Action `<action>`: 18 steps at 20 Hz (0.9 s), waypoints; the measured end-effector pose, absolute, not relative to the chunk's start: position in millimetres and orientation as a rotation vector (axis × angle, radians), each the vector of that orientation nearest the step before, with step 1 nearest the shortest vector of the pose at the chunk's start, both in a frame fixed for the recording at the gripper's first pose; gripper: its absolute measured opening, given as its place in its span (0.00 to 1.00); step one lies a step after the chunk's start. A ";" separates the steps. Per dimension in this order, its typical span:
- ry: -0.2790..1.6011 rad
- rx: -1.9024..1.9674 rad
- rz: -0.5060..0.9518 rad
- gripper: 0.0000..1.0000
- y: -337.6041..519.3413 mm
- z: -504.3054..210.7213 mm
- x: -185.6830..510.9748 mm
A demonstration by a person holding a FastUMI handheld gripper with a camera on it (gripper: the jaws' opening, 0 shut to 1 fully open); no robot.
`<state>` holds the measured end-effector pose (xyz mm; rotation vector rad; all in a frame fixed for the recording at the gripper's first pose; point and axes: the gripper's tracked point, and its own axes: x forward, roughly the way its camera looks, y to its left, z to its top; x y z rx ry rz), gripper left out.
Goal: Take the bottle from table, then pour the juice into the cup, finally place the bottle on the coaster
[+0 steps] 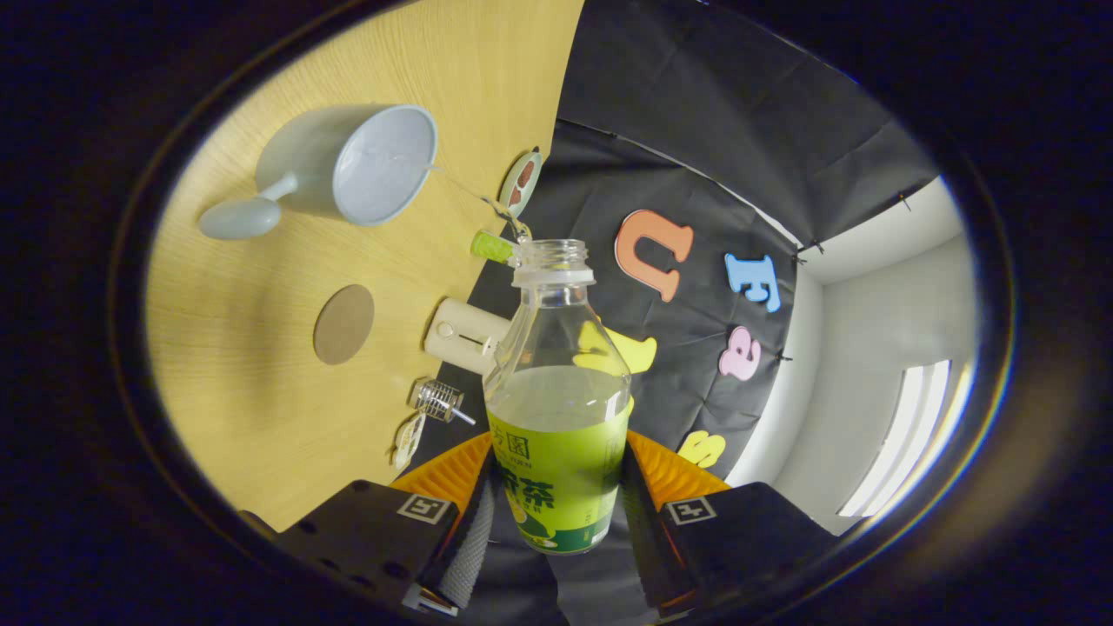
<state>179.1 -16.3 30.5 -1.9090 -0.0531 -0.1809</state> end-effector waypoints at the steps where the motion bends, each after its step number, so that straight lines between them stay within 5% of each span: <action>1: -0.053 -1.914 -0.182 0.75 -16.9 30.4 178.8; 18: -0.087 -2.003 -0.178 0.75 -9.1 41.7 177.4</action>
